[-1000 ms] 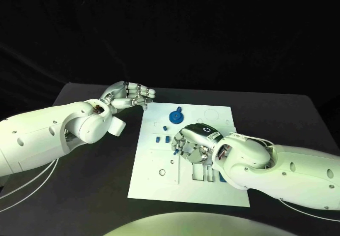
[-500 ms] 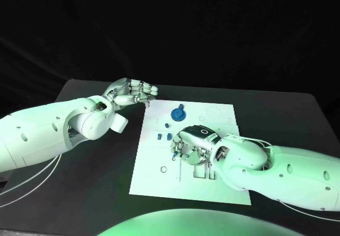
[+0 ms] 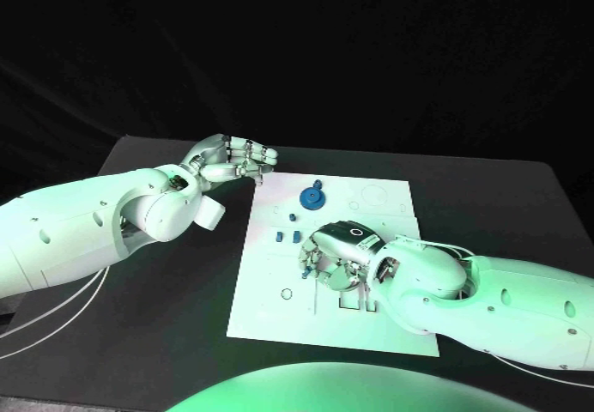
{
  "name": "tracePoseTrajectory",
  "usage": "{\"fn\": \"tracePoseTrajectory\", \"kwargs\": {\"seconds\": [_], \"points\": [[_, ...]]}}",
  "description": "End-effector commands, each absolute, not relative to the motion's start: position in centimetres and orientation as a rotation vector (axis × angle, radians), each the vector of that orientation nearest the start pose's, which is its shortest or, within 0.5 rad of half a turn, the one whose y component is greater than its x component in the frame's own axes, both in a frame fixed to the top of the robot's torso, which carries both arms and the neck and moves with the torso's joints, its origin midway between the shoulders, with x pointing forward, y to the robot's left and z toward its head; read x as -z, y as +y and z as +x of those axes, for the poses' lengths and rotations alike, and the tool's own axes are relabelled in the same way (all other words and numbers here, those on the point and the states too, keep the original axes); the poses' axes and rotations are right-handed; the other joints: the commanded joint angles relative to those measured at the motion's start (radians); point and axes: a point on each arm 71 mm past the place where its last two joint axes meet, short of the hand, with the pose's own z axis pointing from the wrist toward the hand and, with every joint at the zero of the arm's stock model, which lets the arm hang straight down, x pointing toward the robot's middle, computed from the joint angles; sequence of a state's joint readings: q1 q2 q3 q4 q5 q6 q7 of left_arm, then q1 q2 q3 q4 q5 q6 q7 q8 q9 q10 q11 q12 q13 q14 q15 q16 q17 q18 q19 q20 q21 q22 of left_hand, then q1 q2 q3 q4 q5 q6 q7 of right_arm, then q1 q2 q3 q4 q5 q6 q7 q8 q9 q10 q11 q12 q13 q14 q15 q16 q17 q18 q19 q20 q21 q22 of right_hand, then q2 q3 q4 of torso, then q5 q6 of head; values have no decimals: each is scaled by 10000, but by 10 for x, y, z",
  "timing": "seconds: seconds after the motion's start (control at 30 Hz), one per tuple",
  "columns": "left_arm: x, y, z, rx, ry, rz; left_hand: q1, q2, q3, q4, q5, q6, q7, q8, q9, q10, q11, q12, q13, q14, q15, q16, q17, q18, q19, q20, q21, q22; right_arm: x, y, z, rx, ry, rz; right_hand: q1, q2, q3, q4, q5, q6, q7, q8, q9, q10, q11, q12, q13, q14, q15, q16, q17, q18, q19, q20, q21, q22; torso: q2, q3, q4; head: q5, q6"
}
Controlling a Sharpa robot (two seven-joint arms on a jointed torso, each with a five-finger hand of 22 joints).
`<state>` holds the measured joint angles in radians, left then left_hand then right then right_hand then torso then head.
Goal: Assemble the parts on the task board
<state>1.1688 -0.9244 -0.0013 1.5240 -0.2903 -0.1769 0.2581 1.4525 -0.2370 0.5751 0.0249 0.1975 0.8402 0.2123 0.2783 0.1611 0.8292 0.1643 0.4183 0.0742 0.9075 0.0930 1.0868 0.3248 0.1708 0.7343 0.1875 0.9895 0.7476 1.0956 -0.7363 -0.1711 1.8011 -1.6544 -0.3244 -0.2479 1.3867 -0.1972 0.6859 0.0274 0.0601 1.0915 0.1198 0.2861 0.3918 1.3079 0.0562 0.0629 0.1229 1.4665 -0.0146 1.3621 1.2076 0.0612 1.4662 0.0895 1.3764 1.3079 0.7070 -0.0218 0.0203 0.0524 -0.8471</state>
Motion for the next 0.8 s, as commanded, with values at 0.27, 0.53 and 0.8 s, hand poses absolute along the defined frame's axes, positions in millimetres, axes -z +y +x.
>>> {"fn": "tracePoseTrajectory", "kwargs": {"seconds": [0.27, 0.53, 0.8], "points": [[183, 235, 482, 14650, 16423, -8690, 16, 81, -37, 4, 29, -34, 59, -18, -13, -60, 4, 58, -14, -73, -26, -55, -9, 114, -83, -8, -35, -8, 242, -79, 368, -8343, 17655, -4696, 6, 118, 14, -66, 21, 27, 56, 20, 31, -12, -13, 35, 14, 370, -67, 60, -8, -186, 164, -59, 24, 2001, 2, 1, 2, -5, -5], [183, 235, 482, 14651, 16446, -8694, 16, 81, -37, 4, 29, -34, 59, -18, -13, -60, 4, 58, -14, -73, -26, -55, -9, 114, -83, -8, -35, -8, 244, -76, 367, -8315, 17772, -4842, 6, 118, 14, -66, 21, 27, 56, 20, 31, -12, -13, 35, 14, 370, -67, 60, -8, -186, 164, -59, 24, 2001, 1, -5, 2, -9, -29], [183, 235, 482, 14652, 16461, -8695, 11, 88, -50, 3, 29, -31, 59, -13, -13, -73, 5, 66, -14, -77, -23, -61, -14, 114, -86, -4, -48, -16, 247, -73, 366, -8134, 17897, -5158, 6, 118, 14, -66, 21, 27, 56, 20, 31, -12, -13, 35, 14, 370, -67, 60, -8, -186, 164, -59, 24, 2001, -1, -5, 5, -20, -82]]}}
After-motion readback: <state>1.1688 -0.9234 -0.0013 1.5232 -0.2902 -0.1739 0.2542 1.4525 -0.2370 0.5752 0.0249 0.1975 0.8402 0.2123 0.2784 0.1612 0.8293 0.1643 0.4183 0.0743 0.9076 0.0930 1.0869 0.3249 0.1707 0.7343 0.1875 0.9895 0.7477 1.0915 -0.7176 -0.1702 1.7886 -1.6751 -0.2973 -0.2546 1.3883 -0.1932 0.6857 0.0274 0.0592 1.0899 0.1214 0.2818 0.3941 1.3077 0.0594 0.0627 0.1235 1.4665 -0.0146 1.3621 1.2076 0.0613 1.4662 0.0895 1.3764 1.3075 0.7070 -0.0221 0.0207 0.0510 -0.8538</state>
